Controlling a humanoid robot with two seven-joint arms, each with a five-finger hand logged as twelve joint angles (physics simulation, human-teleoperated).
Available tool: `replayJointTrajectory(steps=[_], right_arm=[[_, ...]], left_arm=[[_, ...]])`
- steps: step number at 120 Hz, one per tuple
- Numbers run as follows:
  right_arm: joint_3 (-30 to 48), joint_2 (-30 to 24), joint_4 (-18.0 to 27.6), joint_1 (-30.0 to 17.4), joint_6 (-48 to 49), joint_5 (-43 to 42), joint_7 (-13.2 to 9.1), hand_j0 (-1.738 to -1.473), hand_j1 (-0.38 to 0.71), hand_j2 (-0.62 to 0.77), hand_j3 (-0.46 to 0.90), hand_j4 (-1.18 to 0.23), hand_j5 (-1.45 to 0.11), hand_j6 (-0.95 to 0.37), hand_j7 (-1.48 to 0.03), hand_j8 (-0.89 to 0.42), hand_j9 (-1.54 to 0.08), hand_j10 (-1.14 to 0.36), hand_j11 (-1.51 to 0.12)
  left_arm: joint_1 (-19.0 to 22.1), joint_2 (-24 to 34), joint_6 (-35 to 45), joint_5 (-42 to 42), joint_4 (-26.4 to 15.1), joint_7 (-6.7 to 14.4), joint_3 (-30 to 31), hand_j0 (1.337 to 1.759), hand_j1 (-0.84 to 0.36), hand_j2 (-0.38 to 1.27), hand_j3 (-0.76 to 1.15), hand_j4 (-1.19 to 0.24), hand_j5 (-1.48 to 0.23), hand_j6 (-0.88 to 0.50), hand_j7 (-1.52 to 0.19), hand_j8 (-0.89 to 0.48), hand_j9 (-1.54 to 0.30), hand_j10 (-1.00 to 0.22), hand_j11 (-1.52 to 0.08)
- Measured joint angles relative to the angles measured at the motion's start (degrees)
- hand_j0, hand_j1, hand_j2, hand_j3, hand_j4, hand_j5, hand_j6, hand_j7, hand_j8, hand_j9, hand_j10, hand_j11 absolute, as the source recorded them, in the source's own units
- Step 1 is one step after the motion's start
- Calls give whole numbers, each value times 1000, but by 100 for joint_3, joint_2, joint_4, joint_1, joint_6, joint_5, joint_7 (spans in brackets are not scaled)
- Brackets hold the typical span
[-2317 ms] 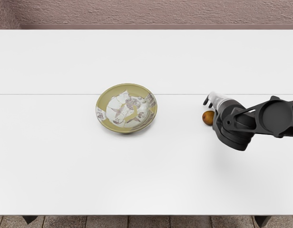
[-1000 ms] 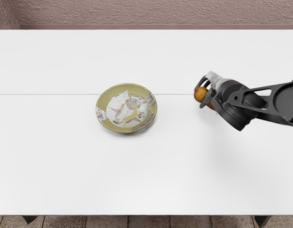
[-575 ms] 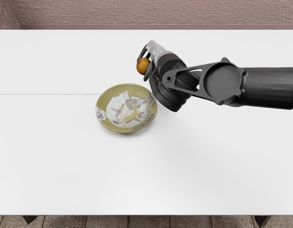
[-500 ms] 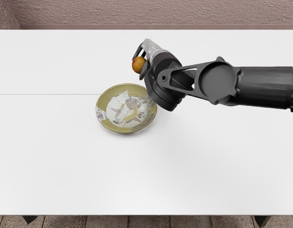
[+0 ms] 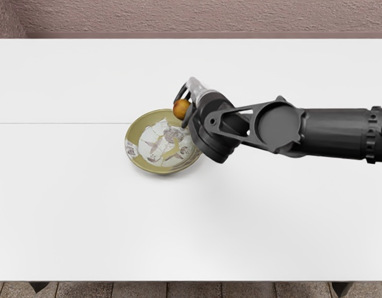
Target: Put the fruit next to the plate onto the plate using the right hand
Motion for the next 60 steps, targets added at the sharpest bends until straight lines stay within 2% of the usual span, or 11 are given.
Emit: replayJointTrajectory(steps=[9,17,28,37,47,60], right_arm=[[-14,1,3,9,-4,11,3,-1651,142,209,0,-418,-801,-316,-767,-341,-795,-428,-787],[-10,1,18,17,-5,18,5,-1653,17,149,0,-312,-592,-238,-567,-256,-587,-319,-581],[64,1,118,70,-6,73,6,-1655,-100,93,0,-212,-395,-166,-379,-177,-392,-217,-388],[712,-78,378,109,27,111,6,-1656,-164,63,0,-158,-288,-126,-276,-134,-286,-161,-283],[1912,-929,800,-57,782,308,6,-1657,-213,40,0,-117,-205,-96,-198,-101,-204,-119,-202],[3185,-2544,1040,-731,2693,944,6,-1657,-255,21,0,-81,-137,-70,-132,-72,-136,-82,-135]], left_arm=[[0,0,0,0,0,0,0,1658,344,1,0,-4,-5,-4,-5,-4,-5,-4,-5],[0,0,0,0,0,1,0,1658,344,1,0,-4,-5,-4,-5,-4,-5,-4,-5],[0,0,0,0,0,-1,0,1658,344,1,0,-4,-5,-4,-5,-4,-5,-4,-5],[0,0,0,0,0,-1,0,1658,344,1,0,-4,-5,-4,-5,-4,-5,-4,-5],[0,0,-11,-3,-3,-2,-1,1658,344,1,0,-4,-5,-4,-5,-4,-5,-4,-5],[9,0,-27,-2,-2,0,2,1658,344,1,0,-4,-5,-4,-5,-4,-5,-4,-5]])
